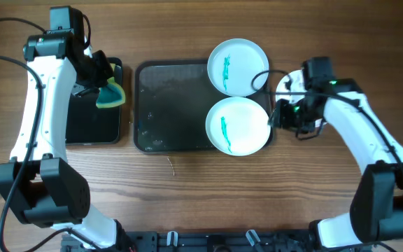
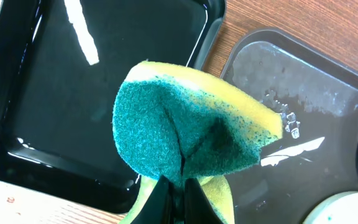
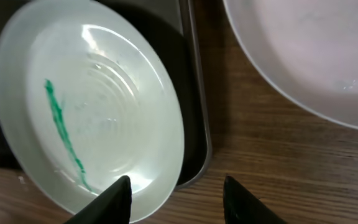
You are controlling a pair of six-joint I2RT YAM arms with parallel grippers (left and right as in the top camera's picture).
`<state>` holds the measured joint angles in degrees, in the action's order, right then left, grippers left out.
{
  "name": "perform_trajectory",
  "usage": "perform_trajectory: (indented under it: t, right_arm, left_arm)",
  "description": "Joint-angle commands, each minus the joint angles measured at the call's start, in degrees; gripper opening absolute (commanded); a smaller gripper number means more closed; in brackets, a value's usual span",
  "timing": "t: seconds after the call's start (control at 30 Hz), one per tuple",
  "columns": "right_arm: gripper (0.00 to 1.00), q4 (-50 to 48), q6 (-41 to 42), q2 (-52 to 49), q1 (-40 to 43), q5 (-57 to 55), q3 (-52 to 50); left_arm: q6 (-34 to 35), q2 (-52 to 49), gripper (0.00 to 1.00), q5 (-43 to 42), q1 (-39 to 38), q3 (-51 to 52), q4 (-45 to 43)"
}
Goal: Clean dirty plates on tray and stack at the side
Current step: 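Grip the lower white plate rim with the right gripper and tilt it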
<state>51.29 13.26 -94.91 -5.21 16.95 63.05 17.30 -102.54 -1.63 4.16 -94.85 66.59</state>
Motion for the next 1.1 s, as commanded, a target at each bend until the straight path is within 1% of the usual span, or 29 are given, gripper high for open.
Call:
perform_trajectory:
  t: [0.0,0.2,0.3,0.33,0.5,0.63,0.7,0.77,0.83,1.0,1.07]
  right_arm:
    - [0.42,-1.0,2.4,-2.2,-2.3,-7.9,-0.9]
    - [0.31,-4.4,1.6,-4.1,-2.8,-8.0,-1.2]
    - [0.27,-6.2,-0.3,-5.1,-3.5,-6.4,-2.6]
    - [0.19,-6.7,-0.2,-5.1,-3.7,-5.5,-3.1]
    - [0.18,-9.8,0.5,-5.1,-5.1,-3.3,-4.3]
    - [0.18,-9.9,0.5,-5.1,-5.7,-3.3,-4.9]
    - [0.15,-10.1,0.9,-5.1,-5.8,-3.3,-5.4]
    - [0.05,-9.9,2.3,-5.1,-6.1,-3.3,-5.4]
    - [0.04,-10.3,2.3,-4.8,-7.0,-2.6,-5.4]
    - [0.04,-10.6,4.8,-3.2,-13.1,-1.6,-3.3]
    - [0.04,-10.9,10.1,-3.1,-16.5,-2.6,-1.6]
  left_arm:
    - [-2.1,0.3,0.04,-0.9,-0.3,0.0,-0.1]
    - [-2.1,0.3,0.04,-0.9,-0.3,0.0,-0.1]
    - [-2.1,0.3,0.04,-0.9,-0.3,0.0,-0.1]
    - [-2.1,0.3,0.04,-0.9,-0.3,0.0,-0.1]
    - [-2.1,0.3,0.04,-0.9,-0.3,0.0,-0.1]
    - [-2.2,0.3,0.04,-0.9,-0.3,0.0,-0.1]
    - [-2.2,0.3,0.04,-0.9,-0.3,0.0,-0.1]
    - [-2.1,0.3,0.04,-0.9,-0.3,0.0,-0.1]
    - [-2.1,0.3,0.04,-0.9,-0.3,0.0,-0.1]
    - [-2.1,0.3,0.04,-0.9,-0.3,0.0,-0.1]
    - [-2.1,0.3,0.04,-0.9,-0.3,0.0,-0.1]
